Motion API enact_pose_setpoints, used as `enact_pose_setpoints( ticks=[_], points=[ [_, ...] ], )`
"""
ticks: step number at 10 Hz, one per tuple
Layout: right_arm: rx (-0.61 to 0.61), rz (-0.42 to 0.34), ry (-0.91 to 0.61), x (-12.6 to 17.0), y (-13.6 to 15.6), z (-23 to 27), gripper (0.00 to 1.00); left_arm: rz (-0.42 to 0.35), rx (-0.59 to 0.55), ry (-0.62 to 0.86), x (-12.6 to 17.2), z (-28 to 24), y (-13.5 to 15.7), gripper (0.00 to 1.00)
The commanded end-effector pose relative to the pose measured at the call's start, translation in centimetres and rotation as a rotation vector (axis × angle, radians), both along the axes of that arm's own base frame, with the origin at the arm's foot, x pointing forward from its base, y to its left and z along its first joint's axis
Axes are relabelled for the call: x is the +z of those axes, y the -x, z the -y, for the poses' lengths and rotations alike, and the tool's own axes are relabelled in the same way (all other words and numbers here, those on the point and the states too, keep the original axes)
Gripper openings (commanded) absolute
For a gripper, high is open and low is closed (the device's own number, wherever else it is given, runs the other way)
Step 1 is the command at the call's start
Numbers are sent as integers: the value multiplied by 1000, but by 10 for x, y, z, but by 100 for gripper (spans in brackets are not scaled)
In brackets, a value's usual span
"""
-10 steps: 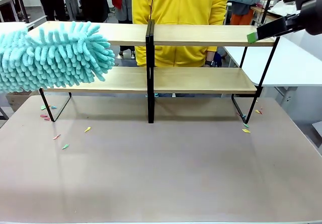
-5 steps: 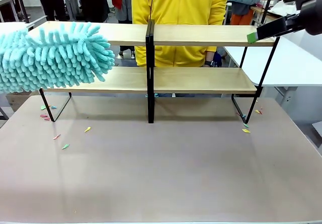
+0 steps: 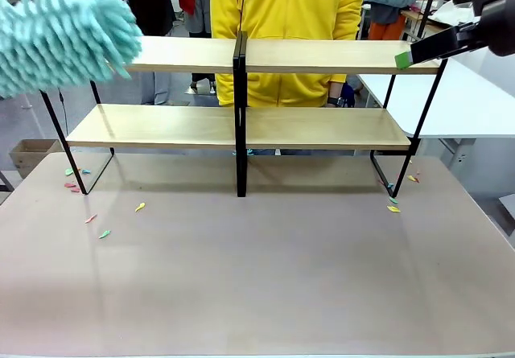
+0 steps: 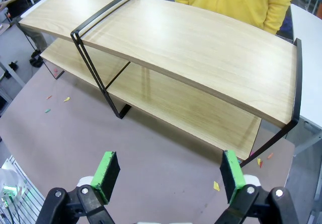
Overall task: Clean the shelves.
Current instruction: Clean another randomly selected level of the Shelf with the Duster, then place the Duster on the table.
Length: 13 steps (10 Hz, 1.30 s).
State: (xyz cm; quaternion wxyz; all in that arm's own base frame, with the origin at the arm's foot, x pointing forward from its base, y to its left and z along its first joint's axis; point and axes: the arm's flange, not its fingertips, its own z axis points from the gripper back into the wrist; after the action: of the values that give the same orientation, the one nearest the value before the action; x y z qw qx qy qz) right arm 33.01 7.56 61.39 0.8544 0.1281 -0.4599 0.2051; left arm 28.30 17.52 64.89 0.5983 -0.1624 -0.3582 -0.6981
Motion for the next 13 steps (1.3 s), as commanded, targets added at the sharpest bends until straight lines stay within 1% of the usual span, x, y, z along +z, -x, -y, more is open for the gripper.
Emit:
enact_pose_setpoints(
  ticks=[1,2,4,5,6,10,11,12,13],
  points=[
    [0,2,-1,1,-1,1,100,-19,20,58,23,-24,-7,4],
    [0,2,-1,1,-1,1,100,-25,25,93,29,-35,-7,4],
    [0,2,-1,1,-1,1,100,-8,134,176,38,-56,-8,4],
    [0,2,-1,1,-1,1,100,-11,122,196,37,-58,-8,4],
    [0,2,-1,1,-1,1,100,-4,84,101,29,-52,-7,4],
    [0,2,-1,1,-1,1,100,-4,84,101,29,-52,-7,4],
    [0,2,-1,1,-1,1,100,-9,101,114,30,-53,-12,4],
    [0,2,-1,1,-1,1,100,-29,14,41,23,-34,-4,4],
    [0,0,0,0,0,0,100,-86,-40,-11,12,-15,1,4]
  ],
)
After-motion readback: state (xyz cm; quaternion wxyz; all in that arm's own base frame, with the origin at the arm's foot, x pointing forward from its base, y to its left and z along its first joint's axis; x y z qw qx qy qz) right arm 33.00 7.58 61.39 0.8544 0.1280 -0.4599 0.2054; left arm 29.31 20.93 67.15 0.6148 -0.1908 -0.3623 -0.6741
